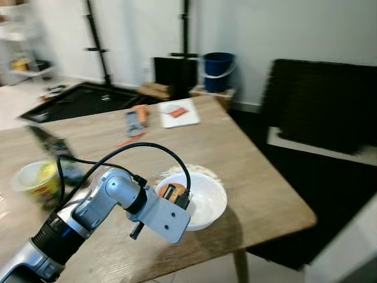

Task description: Restocking fridge

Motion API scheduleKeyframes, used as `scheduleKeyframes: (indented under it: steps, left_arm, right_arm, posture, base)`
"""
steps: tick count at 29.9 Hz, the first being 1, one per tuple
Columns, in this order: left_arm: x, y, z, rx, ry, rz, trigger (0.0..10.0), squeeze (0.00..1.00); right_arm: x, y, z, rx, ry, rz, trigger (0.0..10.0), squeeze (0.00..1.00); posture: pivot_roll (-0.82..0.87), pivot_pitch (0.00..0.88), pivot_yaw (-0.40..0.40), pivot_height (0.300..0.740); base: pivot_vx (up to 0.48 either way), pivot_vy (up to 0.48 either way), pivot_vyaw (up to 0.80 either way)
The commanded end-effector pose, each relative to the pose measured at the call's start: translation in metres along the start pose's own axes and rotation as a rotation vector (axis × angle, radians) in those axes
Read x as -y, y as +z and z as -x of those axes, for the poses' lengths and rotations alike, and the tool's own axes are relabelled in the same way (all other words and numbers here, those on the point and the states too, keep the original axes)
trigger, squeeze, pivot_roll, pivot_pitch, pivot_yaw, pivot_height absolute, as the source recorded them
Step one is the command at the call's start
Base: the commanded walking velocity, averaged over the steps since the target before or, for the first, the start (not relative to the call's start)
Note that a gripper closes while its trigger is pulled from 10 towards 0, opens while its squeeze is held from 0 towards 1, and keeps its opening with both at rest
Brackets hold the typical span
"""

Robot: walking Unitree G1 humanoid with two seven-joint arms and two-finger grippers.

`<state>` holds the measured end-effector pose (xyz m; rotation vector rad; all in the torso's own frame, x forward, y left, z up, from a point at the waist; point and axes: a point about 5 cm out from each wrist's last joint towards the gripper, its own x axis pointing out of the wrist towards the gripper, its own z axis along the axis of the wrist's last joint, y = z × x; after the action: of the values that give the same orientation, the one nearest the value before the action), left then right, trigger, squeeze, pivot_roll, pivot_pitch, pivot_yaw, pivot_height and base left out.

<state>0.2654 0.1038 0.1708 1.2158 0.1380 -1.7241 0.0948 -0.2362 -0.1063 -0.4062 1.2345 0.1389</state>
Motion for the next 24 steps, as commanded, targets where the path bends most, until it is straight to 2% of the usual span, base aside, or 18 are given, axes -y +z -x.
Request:
scheduleKeyframes:
  steps: [1,24]
  left_arm:
    - [0.0005,0.0005,0.0028,-0.024,0.015,-0.014,10.0,0.0]
    - [-0.0025,0.0002,0.0007,-0.042,0.035,-0.021,10.0,0.0]
  right_arm:
    - [-0.0046,-0.0018,-0.0002,-0.012,0.014,0.0,10.0,0.0]
    - [-0.0055,-0.0017,-0.0003,-0.016,0.017,0.0,10.0,0.0]
  posture:
    - [-0.06,0.031,0.044,0.74]
    - [-0.06,0.031,0.044,0.74]
  base:
    - [0.0,0.0,-0.76]
    - [0.0,0.0,-0.77]
